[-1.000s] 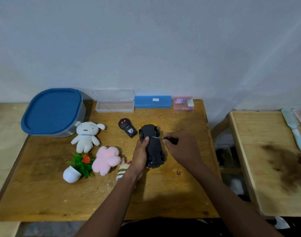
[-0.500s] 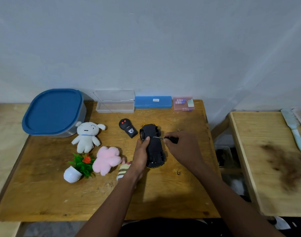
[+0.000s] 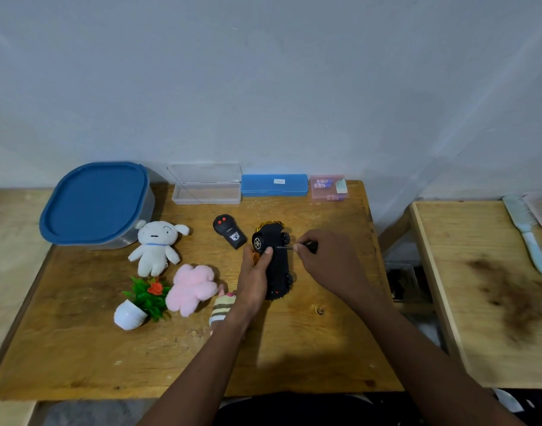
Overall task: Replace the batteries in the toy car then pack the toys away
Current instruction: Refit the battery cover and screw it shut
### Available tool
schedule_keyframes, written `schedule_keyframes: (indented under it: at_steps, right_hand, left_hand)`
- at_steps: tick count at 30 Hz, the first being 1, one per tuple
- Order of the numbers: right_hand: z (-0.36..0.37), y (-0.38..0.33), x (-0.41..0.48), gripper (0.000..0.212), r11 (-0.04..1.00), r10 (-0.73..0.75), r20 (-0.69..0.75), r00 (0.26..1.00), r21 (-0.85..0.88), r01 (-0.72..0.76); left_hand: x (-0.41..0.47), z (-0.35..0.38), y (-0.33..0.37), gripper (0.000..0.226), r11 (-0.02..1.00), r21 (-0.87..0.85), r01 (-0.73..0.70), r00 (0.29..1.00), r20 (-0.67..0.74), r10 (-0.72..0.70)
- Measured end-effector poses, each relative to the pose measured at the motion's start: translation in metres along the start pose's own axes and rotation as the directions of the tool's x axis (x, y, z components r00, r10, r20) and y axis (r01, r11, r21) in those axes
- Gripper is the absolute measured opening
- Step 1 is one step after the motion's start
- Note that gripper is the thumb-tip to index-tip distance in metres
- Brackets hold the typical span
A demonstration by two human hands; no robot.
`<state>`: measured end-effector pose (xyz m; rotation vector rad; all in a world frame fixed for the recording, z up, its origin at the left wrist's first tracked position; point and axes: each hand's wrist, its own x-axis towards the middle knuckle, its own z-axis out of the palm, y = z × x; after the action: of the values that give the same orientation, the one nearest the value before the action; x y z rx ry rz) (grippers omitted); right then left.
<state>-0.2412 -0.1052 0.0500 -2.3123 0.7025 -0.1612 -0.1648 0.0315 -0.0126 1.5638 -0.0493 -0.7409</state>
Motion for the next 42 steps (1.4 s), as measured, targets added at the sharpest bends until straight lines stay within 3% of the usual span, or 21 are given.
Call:
schedule_keyframes:
  at_steps: [2, 4, 9, 11, 18, 22, 25, 30, 34, 42]
  right_hand:
    - [0.0, 0.003, 0.001, 0.007, 1.0, 0.014, 0.027, 1.0, 0.02, -0.015]
    - [0.0, 0.006, 0.001, 0.018, 0.999, 0.015, 0.043, 0.999, 0.041, -0.017]
    - [0.002, 0.007, 0.0, 0.015, 0.999, -0.029, -0.031, 0.999, 0.031, 0.03]
    - [0.001, 0.007, 0.0, 0.008, 0.999, -0.035, -0.069, 0.997, -0.022, 0.034]
    - [-0.001, 0.002, -0.003, 0.036, 0.956, -0.093, -0.087, 0.992, -0.287, 0.064]
    - [-0.006, 0.0, -0.006, 0.013, 0.984, -0.058, -0.01, 0.998, -0.168, 0.056]
    - [-0.008, 0.001, -0.006, 0.019, 0.991, -0.088, 0.041, 0.995, -0.097, 0.092]
    - [-0.007, 0.004, -0.004, 0.01, 0.994, -0.104, -0.004, 0.995, -0.045, 0.103]
    - [-0.006, 0.006, -0.004, 0.008, 0.992, -0.09, -0.046, 0.995, -0.093, 0.086]
    - [-0.004, 0.004, -0.004, 0.041, 0.958, -0.107, -0.049, 0.993, -0.274, 0.09]
  left_hand:
    - [-0.001, -0.001, 0.0, 0.018, 1.0, -0.02, 0.002, 1.0, -0.001, -0.002]
    - [-0.001, -0.001, 0.0, 0.022, 0.999, -0.035, -0.003, 1.0, -0.001, 0.003]
    - [-0.002, -0.002, 0.002, 0.031, 0.999, -0.04, -0.001, 1.0, -0.004, 0.001]
    - [-0.003, -0.001, 0.003, 0.031, 0.999, -0.047, -0.002, 1.0, -0.011, 0.001]
    - [-0.004, -0.001, 0.003, 0.029, 1.0, -0.017, -0.021, 1.0, 0.002, 0.021]
    - [-0.005, -0.002, 0.003, 0.026, 0.999, -0.044, -0.016, 1.0, 0.007, 0.016]
    - [-0.007, -0.003, 0.003, 0.022, 0.999, -0.041, -0.015, 1.0, 0.003, 0.016]
    - [-0.01, -0.002, 0.001, 0.012, 0.999, -0.048, -0.001, 1.0, 0.005, 0.002]
    - [-0.012, -0.003, 0.002, 0.011, 0.999, -0.035, 0.0, 1.0, 0.002, 0.001]
    - [-0.014, 0.0, 0.002, 0.009, 1.0, -0.023, -0.012, 1.0, 0.01, 0.012]
